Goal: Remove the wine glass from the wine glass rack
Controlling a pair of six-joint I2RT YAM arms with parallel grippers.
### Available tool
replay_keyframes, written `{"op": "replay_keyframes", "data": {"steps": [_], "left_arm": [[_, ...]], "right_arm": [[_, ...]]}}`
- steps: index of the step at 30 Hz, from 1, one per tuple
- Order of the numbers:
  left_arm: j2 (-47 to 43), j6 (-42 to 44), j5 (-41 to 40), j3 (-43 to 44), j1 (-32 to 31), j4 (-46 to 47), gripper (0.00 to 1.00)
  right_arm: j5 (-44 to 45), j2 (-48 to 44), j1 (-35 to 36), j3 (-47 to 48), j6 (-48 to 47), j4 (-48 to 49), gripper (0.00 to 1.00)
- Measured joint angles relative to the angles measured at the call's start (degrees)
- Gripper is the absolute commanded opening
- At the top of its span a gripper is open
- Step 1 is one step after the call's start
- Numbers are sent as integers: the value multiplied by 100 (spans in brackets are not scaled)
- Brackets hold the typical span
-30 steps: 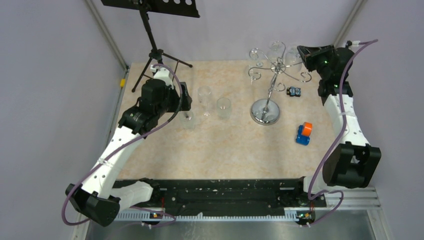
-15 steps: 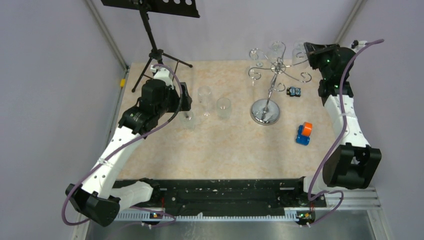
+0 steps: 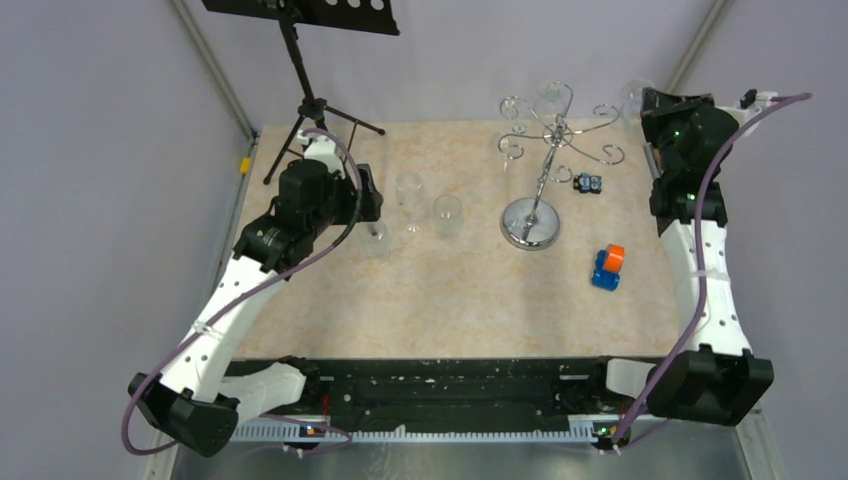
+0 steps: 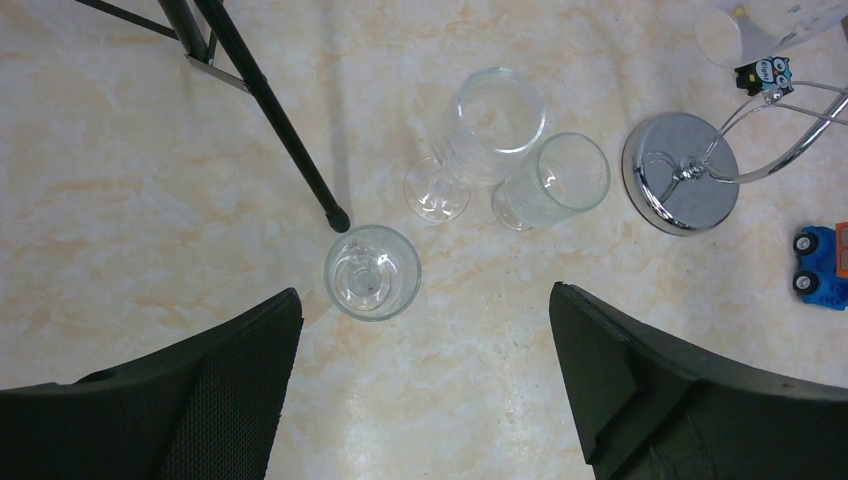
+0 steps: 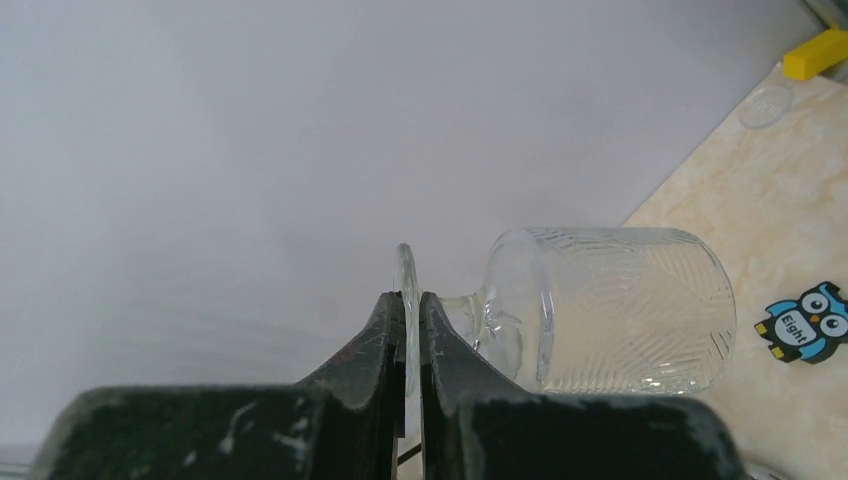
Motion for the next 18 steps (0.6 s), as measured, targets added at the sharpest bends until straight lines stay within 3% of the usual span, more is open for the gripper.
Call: {"op": "replay_keyframes", "data": {"steps": [8,18], "left_arm": [[-68,-15,129,0,0,4,97],[-319,-168,647,-20,2,74,97]], "right_arm": [[382,-1202,4,-409,-275,-671,0],[221,-2603,4,-505,-557,-2415,0]]}}
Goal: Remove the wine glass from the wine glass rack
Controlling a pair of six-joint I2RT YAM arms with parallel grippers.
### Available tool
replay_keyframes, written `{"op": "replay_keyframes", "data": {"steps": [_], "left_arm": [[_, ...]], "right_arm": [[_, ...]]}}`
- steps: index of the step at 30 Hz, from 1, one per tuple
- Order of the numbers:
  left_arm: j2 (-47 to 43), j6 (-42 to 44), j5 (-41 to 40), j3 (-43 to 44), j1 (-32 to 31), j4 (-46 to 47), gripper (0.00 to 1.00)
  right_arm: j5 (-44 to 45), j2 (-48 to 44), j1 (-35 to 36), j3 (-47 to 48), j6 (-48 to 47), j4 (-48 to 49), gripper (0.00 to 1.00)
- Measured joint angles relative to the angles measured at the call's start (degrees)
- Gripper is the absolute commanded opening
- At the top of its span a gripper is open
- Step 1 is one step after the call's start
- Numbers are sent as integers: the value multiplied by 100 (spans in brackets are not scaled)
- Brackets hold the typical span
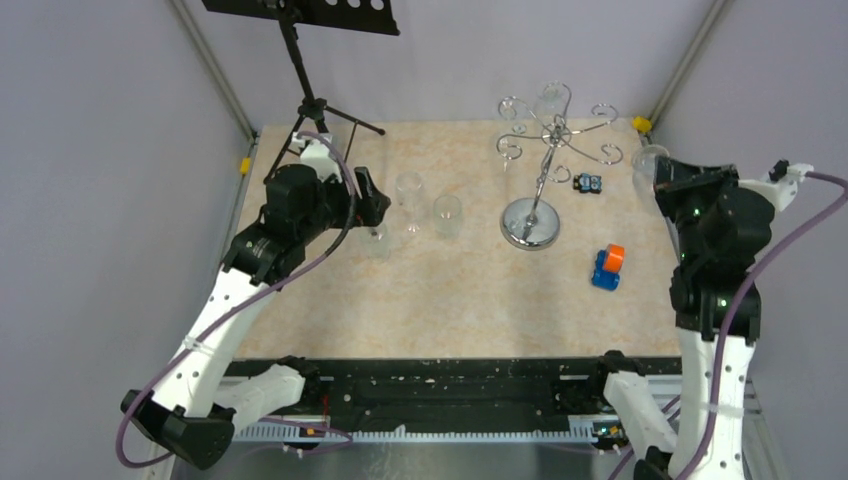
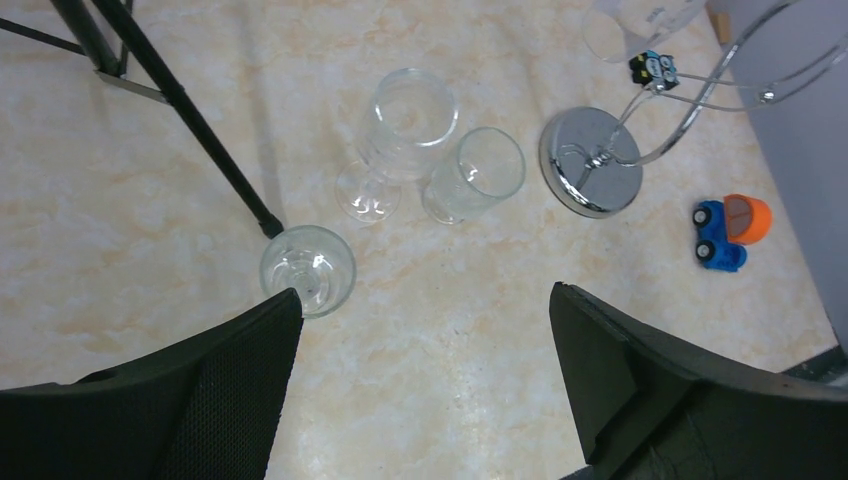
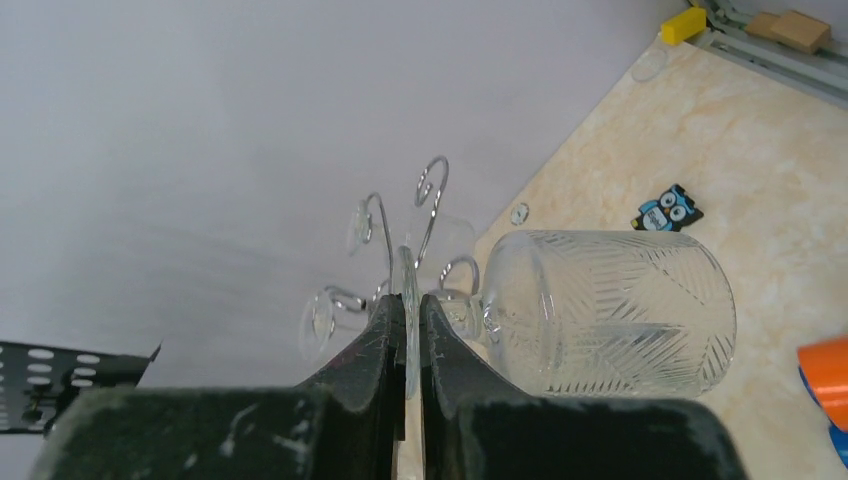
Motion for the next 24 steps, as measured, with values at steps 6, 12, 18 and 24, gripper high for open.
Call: {"op": "replay_keyframes", "data": {"steps": [6,12,18,24], "left_arm": [[-177,-317,927,-304,2,413,97],[-199,-1414,2710,-1088,-42,1937,98],[-46,-3093,3650,-2122,-710,4227,99],[417,-4391,3746,-2232,-1539,6258,99]], "right_arm": [[-431,-916,-2,13,-22,-1102,0],[-1604,-1600,-2,-70,299,-1585,0],[-3558,-2459,2,-1700,1952,299,0],[-4398,-2509,2,-2262,3237,2041,0]]}}
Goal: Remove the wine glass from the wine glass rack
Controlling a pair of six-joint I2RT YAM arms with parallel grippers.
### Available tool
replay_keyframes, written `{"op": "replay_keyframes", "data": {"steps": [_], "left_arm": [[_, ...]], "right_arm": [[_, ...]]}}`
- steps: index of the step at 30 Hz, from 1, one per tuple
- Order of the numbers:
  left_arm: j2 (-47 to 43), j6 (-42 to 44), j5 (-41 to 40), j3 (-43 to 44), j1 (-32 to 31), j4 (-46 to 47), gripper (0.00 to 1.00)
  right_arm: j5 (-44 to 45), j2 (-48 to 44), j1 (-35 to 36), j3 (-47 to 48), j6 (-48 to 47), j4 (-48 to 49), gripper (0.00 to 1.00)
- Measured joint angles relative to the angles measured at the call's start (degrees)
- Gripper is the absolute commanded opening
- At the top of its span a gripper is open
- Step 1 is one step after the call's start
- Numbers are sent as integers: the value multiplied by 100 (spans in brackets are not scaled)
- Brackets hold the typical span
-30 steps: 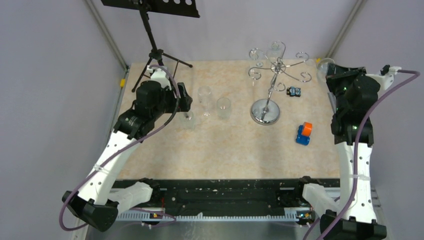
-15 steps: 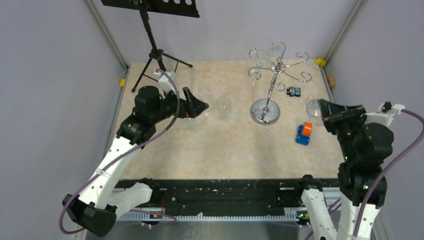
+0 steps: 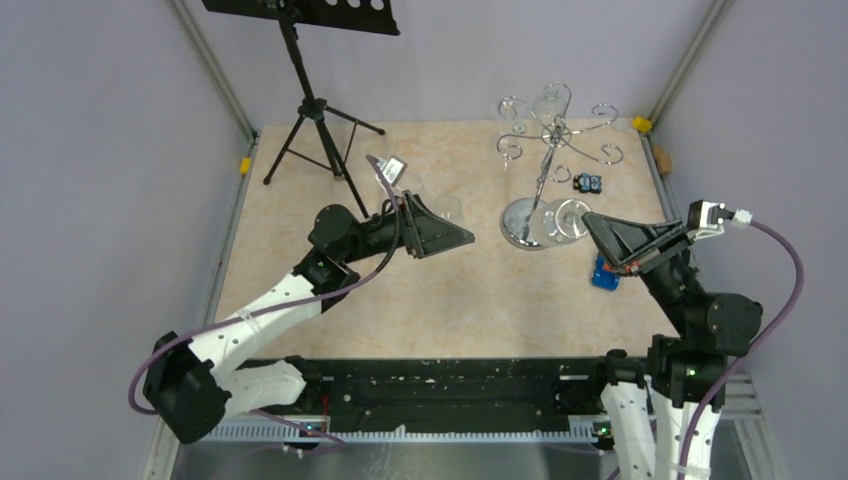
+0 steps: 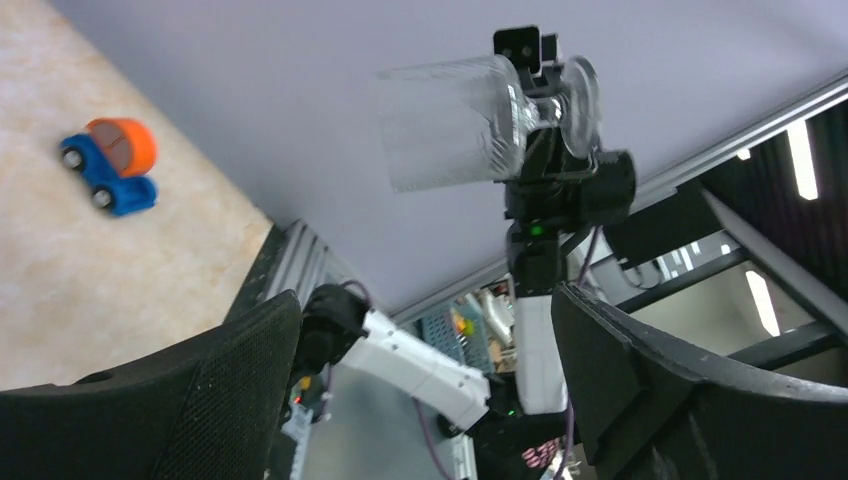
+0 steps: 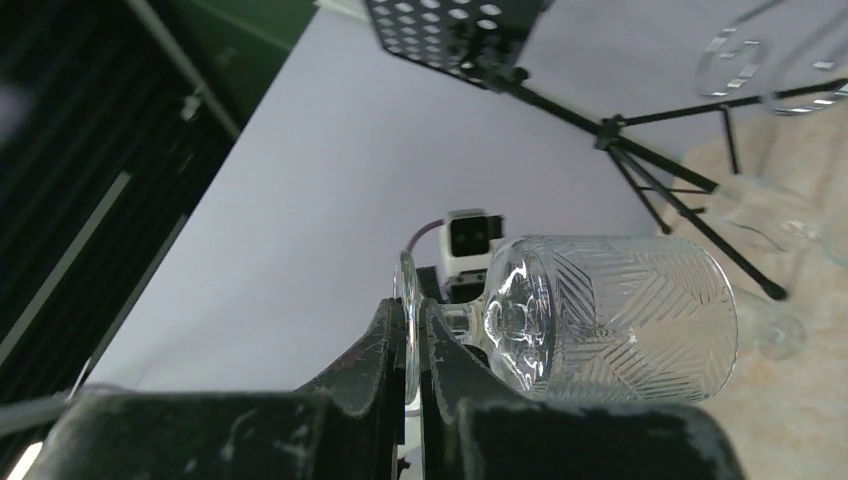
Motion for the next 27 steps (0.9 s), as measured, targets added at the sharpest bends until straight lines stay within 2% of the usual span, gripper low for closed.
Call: {"op": "replay_keyframes", "data": {"steps": [5,14,20,27], "left_arm": [[420,-1069,-168,-192,-50,1526,99],[1384,-3001,-341,-203,-48,3506,98],[1687,-3679,-345,-63,-59,4127,96],[1755,-3827,-341,444,-103,4297,89]], "right_arm": [[-367,0,0,17,702,1460,0],[-579,337,0,13,1478,2940,0],[-577,619,0,9,1703,3373,0],[-570,855,0,-70,1847,3615,0]]}}
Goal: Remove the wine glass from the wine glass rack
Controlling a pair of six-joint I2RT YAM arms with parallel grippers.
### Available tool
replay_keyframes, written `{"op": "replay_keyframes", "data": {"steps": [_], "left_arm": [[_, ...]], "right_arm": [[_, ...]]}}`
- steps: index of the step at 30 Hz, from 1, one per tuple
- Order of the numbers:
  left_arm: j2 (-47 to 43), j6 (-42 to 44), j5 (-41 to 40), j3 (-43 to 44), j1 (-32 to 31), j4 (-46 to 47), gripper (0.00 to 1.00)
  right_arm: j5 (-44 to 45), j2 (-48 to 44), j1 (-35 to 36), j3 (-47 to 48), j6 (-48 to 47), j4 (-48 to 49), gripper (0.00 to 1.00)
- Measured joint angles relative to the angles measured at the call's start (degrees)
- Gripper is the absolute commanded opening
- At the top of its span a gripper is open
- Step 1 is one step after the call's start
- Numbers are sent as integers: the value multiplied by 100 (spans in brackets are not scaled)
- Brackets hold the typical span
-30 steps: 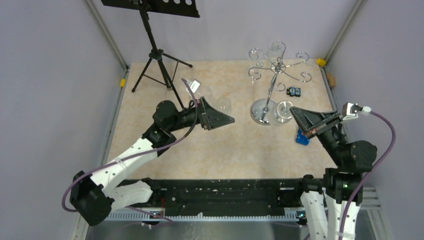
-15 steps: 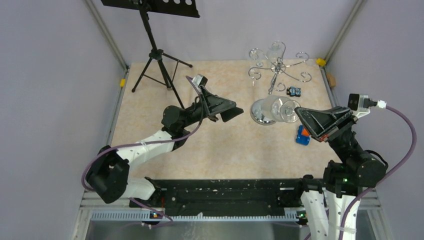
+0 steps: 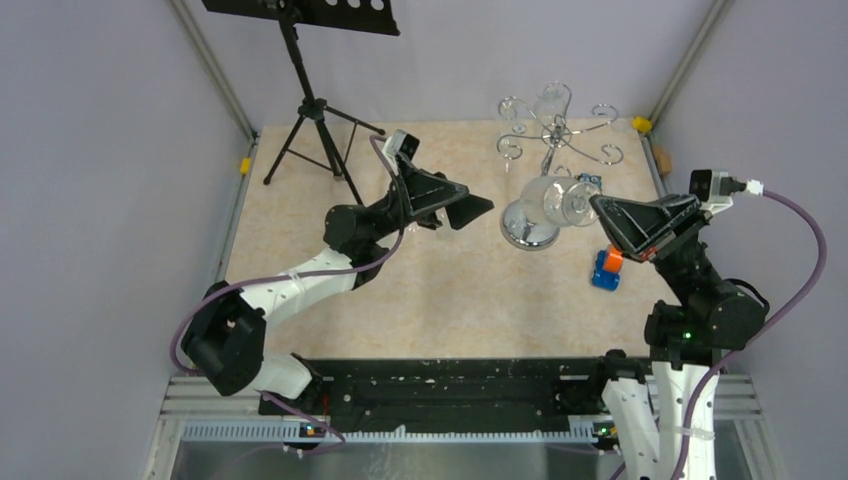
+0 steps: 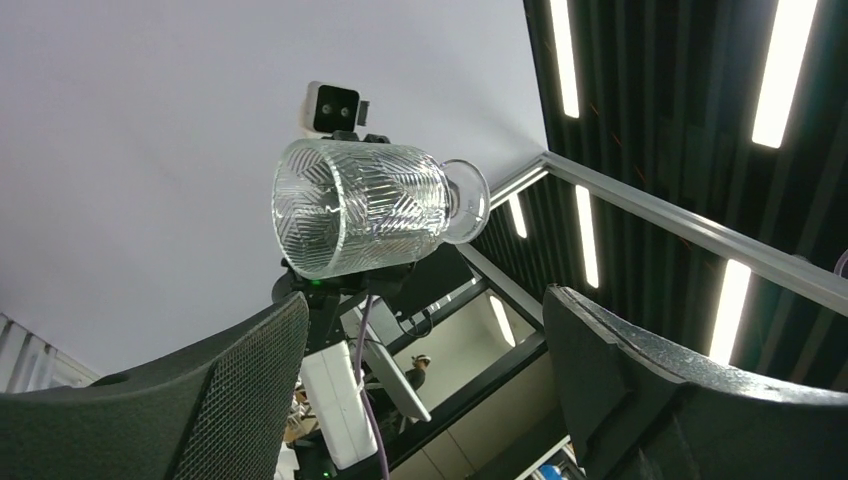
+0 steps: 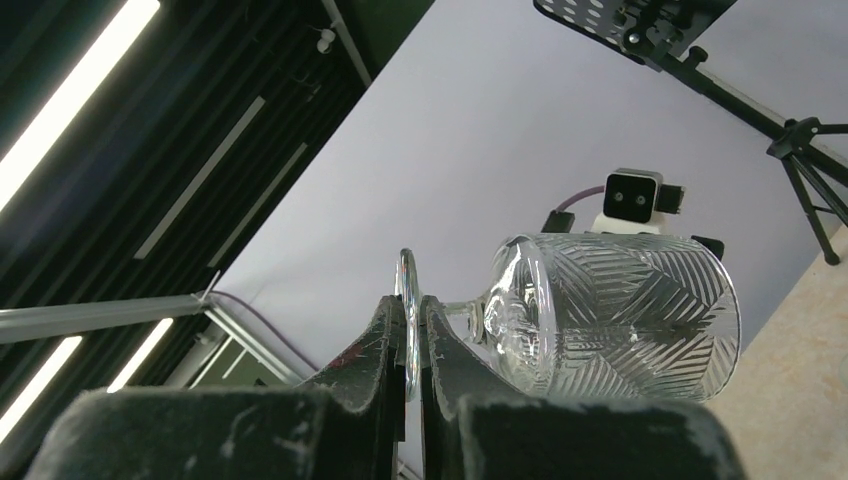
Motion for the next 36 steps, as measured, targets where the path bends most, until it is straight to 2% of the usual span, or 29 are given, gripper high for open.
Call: {"op": "replay_keyframes", "data": {"steps": [8,15,21,30,36], "left_arm": [[0,313,15,328,-9,-348,88],[-52,1014,-68,354,-7,-1279,88],[-546,1644,-214,334,208,-2184,89],[-1027,1786,-236,302,704,-2350,89],[-1027,1733,-129,302,772,-2398,77]], "right_arm": [[-85,570,0,48,24,247,0],[-184,2059,109,850,116,603,0],[61,3014,1102,1252,66,699,0],[479,3141,2050,1252,17,691,0],[673,3141,2441,1250,-24,691,0]]}}
